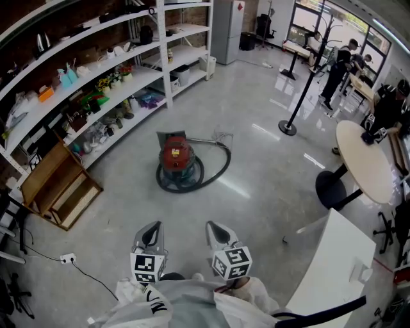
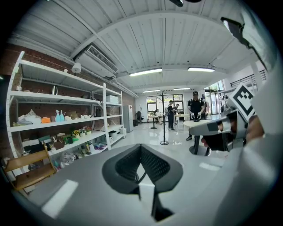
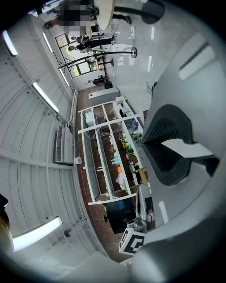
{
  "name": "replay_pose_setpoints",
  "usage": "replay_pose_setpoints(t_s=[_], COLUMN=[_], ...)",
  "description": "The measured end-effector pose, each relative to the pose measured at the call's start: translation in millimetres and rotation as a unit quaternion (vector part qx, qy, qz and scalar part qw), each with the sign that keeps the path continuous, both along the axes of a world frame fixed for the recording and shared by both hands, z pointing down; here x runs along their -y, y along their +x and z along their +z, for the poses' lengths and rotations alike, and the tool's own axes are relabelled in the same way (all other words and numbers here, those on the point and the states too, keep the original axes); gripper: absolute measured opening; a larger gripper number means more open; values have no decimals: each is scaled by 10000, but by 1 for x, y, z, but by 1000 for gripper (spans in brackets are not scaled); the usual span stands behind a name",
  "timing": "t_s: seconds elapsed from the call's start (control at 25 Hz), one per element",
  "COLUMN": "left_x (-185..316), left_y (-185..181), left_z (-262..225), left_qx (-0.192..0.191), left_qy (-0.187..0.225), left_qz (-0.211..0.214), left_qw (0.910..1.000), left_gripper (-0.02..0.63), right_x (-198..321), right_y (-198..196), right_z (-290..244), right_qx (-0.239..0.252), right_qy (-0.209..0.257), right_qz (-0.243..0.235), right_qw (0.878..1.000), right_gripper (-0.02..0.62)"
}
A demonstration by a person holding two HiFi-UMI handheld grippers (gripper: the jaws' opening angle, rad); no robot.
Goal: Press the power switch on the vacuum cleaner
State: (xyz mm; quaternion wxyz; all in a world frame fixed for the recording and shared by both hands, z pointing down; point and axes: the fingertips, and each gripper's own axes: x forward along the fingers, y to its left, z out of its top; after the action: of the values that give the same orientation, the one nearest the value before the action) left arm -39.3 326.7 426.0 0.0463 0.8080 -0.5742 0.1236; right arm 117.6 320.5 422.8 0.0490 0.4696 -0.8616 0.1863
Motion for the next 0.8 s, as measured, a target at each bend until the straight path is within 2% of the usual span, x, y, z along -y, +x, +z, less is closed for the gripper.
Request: replay_pose_setpoints(t_s=[0.16, 0.4, 0.8], left_x=[5, -5, 12], left_y=[-8, 8, 3], left_z=[-5, -10, -1], left_qx=[7, 78, 25], left_qy=[26, 50, -1], left_qz=[32, 40, 135], left_qw=[10000, 9999, 9999], left_gripper=[0, 0, 0], right_x=[5, -3, 11], right_y=[-9, 8, 2], right_z=[-1, -1, 5], right_qx=[11, 99, -1], right_qy=[8, -19, -70], right_qz=[17, 28, 81], right_qw=[10000, 9999, 9999], right_gripper=[1, 1, 2])
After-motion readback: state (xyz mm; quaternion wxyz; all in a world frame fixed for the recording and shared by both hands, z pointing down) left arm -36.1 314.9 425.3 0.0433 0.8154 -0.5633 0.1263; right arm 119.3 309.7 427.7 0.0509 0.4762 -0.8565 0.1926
